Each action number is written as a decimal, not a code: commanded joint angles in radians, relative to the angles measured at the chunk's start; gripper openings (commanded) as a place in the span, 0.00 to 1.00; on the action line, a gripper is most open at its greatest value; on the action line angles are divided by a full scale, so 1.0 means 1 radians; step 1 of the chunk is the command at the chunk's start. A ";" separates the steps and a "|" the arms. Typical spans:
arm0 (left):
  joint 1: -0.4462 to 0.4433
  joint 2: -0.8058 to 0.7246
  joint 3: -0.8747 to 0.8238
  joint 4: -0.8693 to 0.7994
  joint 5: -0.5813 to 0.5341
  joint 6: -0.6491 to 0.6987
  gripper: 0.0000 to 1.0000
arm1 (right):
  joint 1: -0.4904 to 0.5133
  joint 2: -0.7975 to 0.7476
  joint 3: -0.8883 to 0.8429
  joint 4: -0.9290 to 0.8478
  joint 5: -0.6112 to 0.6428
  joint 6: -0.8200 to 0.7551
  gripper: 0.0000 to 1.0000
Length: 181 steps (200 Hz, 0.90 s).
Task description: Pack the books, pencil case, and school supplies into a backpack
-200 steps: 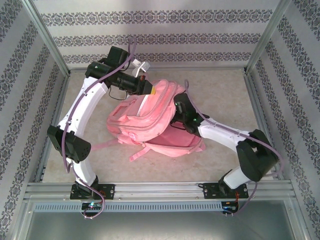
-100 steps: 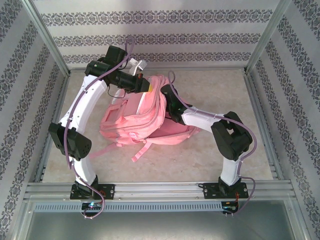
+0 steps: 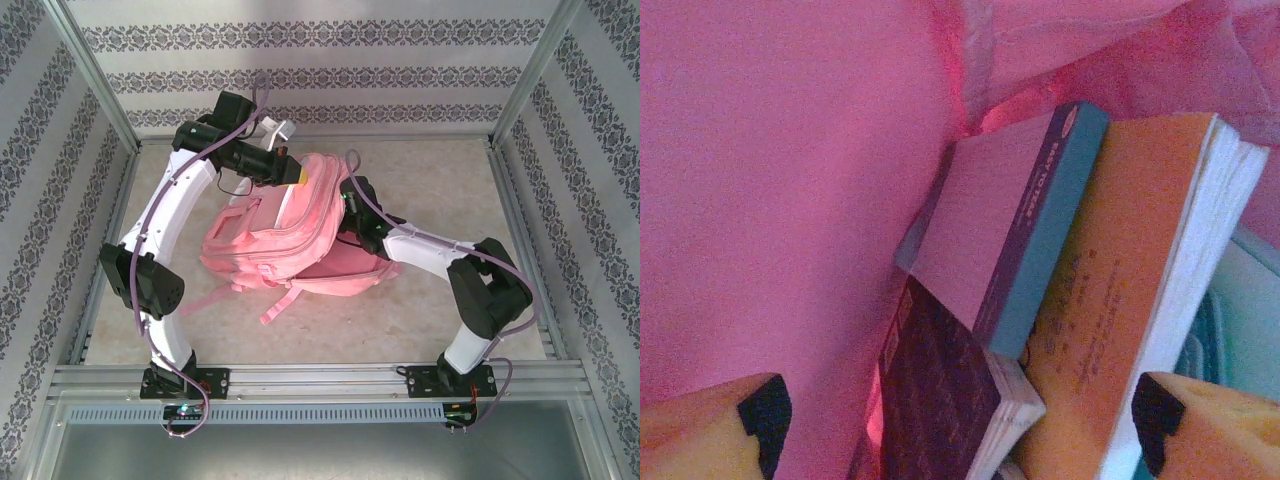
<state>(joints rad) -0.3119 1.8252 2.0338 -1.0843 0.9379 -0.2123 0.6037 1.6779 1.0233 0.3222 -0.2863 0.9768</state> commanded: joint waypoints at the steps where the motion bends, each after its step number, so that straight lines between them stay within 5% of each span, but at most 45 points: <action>1: 0.004 -0.034 0.021 0.144 0.068 -0.036 0.00 | -0.017 -0.073 -0.064 0.001 0.019 -0.075 0.89; 48: 0.003 -0.024 -0.016 0.158 -0.002 -0.055 0.00 | -0.015 -0.312 -0.152 -0.217 0.135 -0.306 0.81; 90: -0.033 -0.027 -0.180 0.336 -0.066 -0.185 0.00 | -0.024 -0.612 -0.255 -0.542 0.579 -0.374 0.73; 105: -0.062 -0.025 -0.246 0.415 -0.125 -0.249 0.00 | -0.022 -0.722 -0.329 -0.541 0.644 -0.415 0.67; 120: -0.094 -0.013 -0.308 0.510 -0.170 -0.334 0.00 | -0.021 -0.809 -0.377 -0.542 0.635 -0.456 0.60; 140: -0.127 0.020 -0.367 0.641 -0.210 -0.458 0.00 | -0.005 -0.876 -0.429 -0.487 0.460 -0.507 0.47; 181: -0.183 0.078 -0.400 0.863 -0.279 -0.650 0.00 | 0.155 -0.779 -0.436 -0.439 0.236 -0.455 0.38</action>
<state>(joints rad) -0.4805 1.8713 1.6291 -0.4713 0.7555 -0.6952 0.6701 0.8314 0.5922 -0.1493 0.0971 0.5266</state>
